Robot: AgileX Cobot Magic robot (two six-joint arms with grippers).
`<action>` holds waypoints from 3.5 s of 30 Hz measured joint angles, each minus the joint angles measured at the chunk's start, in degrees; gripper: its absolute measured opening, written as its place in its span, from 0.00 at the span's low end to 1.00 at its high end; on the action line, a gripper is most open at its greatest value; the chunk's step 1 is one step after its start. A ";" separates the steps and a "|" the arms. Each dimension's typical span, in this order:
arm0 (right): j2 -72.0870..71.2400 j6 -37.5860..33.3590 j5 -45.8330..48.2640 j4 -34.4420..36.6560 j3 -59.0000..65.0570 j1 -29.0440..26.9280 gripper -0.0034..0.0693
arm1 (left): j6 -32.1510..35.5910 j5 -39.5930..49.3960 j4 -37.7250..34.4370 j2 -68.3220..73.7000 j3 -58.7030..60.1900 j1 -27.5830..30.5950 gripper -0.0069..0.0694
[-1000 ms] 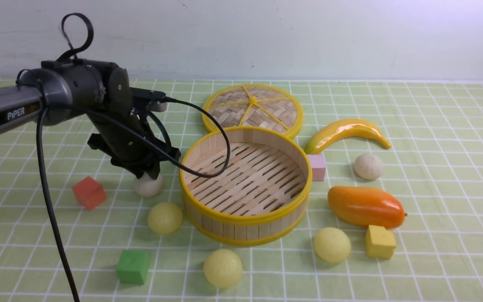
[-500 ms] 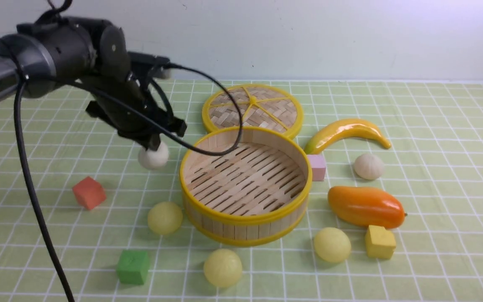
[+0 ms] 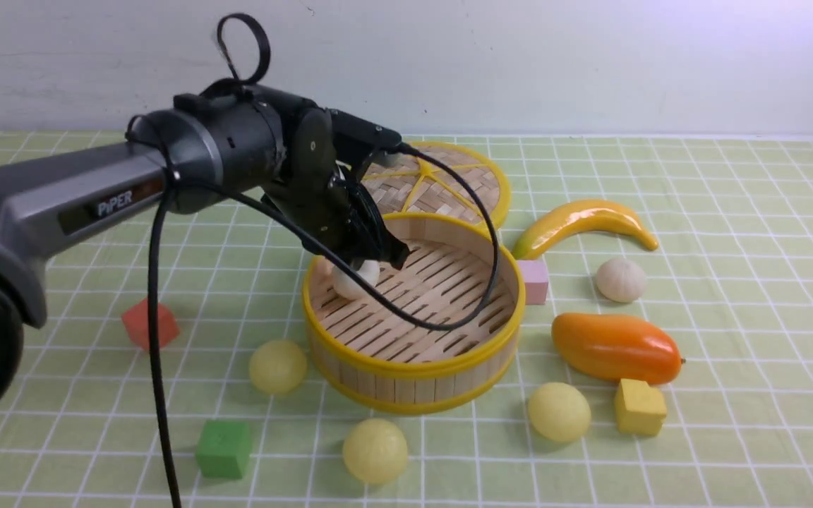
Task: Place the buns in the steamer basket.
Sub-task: Use the left arm to put the steamed stuffed bun into the steamer, then use the left arm to grab a steamed stuffed bun, then use the left arm to put the steamed stuffed bun into the steamer, then use the left arm to grab a steamed stuffed bun
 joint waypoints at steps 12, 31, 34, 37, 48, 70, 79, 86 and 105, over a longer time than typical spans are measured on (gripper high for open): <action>0.00 0.00 0.00 0.00 0.00 0.00 0.38 | -6.30 5.50 0.48 -7.14 -0.06 0.00 0.77; 0.00 0.00 0.00 0.00 0.00 0.00 0.38 | -7.29 12.04 -4.08 -17.95 21.24 3.77 0.15; 0.00 0.00 0.00 0.00 0.00 0.00 0.38 | -6.46 9.77 -4.35 -16.98 21.28 4.36 0.24; 0.00 0.00 0.00 0.00 0.00 0.00 0.38 | -4.52 7.87 -4.71 -15.73 21.36 4.49 0.40; 0.00 0.00 0.00 0.00 0.00 0.00 0.38 | -3.43 3.63 -4.13 -11.28 21.36 4.49 0.51; 0.00 0.00 0.00 0.00 0.00 0.00 0.38 | -5.05 9.62 -0.33 -17.00 20.86 3.51 0.07; 0.00 0.00 0.00 0.00 0.00 0.00 0.38 | -2.53 6.30 -5.66 -19.79 13.42 -2.38 0.07; 0.00 0.00 0.00 0.00 0.00 0.00 0.38 | -2.41 4.78 -7.16 -8.46 8.60 -2.60 0.09; 0.00 0.00 0.00 0.00 0.00 0.00 0.38 | -9.95 22.09 -5.86 -18.03 4.65 -5.24 0.53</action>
